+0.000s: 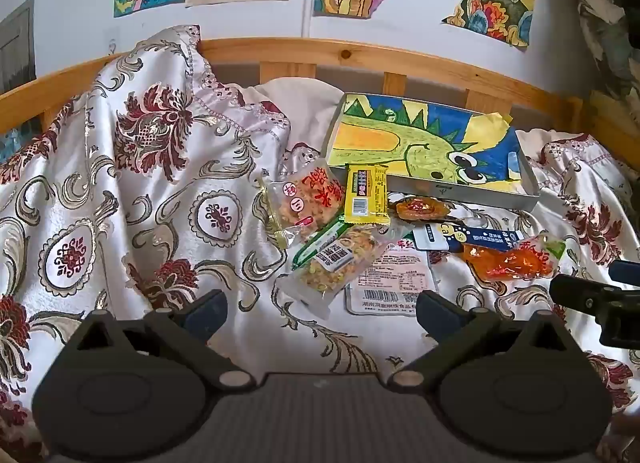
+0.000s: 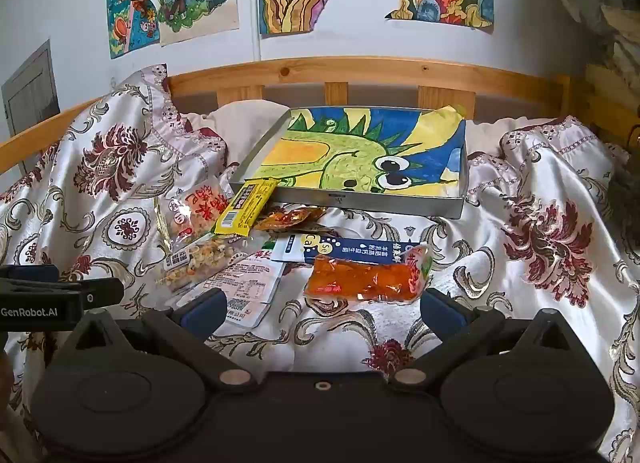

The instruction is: Organize snacks

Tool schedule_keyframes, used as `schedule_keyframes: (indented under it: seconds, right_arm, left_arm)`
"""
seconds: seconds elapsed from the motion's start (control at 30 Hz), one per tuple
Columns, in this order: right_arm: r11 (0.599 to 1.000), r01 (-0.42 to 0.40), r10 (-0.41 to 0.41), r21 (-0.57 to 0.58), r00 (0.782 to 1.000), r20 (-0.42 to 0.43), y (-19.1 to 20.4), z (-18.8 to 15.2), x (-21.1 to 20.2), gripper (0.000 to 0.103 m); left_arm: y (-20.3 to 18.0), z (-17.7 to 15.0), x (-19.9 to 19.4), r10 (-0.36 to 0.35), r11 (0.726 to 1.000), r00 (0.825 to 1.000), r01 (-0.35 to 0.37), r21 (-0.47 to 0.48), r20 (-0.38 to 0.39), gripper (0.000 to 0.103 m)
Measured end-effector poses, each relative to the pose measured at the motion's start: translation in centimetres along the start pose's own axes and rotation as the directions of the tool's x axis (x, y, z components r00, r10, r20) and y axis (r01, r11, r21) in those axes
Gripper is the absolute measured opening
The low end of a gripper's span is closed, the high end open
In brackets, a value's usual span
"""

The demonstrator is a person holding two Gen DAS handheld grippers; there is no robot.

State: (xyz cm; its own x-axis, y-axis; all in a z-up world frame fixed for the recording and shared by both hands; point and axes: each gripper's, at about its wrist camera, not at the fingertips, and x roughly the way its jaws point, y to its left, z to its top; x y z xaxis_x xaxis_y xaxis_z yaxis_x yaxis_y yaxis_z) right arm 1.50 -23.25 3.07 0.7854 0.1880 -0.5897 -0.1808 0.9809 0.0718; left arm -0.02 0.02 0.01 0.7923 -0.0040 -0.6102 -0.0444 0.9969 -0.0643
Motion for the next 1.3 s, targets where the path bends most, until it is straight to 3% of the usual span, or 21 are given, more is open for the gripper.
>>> schedule_keyframes:
  seconds: [1.3]
  right_arm:
    - [1.000,-0.005,0.005,0.004,1.000,0.002,-0.12,-0.11,-0.18,0.102]
  left_arm:
    - [-0.09,-0.02,-0.07,-0.003,1.000,1.000,0.003,0.000,-0.003,0.102]
